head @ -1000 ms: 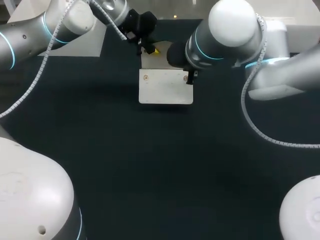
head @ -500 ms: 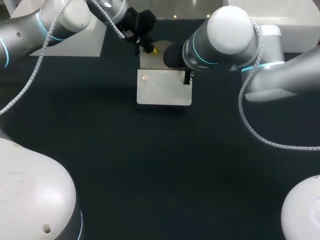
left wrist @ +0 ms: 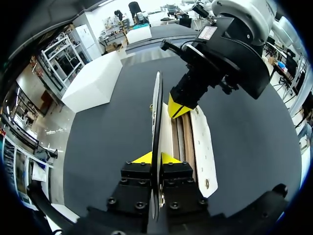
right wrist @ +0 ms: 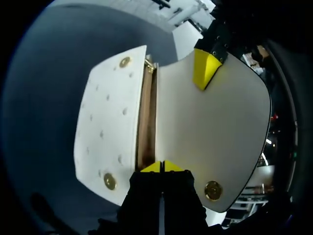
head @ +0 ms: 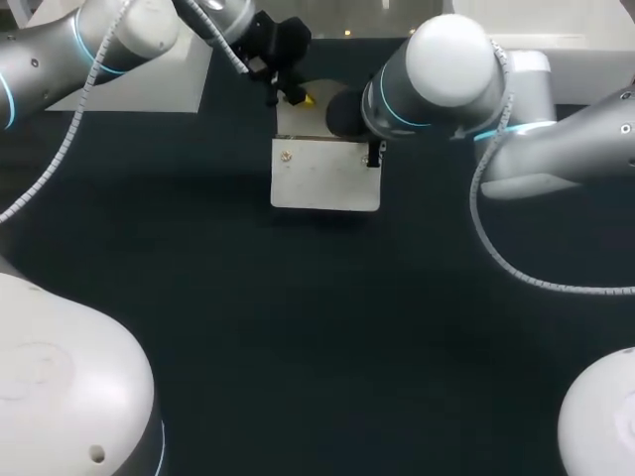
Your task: Pick up the bag, open it, inspect its contents, close it, and place it on the opposite side
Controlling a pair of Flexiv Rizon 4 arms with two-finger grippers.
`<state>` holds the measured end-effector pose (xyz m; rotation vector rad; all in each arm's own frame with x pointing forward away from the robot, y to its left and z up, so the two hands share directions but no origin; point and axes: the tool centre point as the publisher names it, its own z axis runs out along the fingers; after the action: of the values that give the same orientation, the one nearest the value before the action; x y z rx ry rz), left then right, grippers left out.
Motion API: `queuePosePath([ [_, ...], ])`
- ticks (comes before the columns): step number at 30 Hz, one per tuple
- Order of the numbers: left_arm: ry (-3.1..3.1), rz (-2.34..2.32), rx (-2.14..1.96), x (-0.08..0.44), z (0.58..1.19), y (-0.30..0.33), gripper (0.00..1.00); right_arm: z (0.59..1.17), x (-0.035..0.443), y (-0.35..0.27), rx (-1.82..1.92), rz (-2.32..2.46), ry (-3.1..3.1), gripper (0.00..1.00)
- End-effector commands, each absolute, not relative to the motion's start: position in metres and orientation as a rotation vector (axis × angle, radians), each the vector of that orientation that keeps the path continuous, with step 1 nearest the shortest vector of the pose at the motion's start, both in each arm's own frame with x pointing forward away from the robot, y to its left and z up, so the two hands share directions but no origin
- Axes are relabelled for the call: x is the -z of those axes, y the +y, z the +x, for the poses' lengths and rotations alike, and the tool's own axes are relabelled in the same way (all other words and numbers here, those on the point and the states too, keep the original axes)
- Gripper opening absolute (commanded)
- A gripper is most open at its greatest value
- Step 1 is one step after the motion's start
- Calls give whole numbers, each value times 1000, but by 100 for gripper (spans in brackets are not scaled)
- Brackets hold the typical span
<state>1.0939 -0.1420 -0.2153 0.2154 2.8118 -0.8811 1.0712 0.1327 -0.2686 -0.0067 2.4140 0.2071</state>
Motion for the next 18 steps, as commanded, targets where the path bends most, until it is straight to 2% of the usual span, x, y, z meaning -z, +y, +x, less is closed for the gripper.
queuePosePath([
  [1, 2820, 194, 905, 213, 1096, -141, 0, 1074, 272, 136, -193, -6, 2426, 0],
  [18, 2847, 39, 990, 211, 1104, -141, 0, 1061, 288, 134, -196, -4, 2454, 0],
])
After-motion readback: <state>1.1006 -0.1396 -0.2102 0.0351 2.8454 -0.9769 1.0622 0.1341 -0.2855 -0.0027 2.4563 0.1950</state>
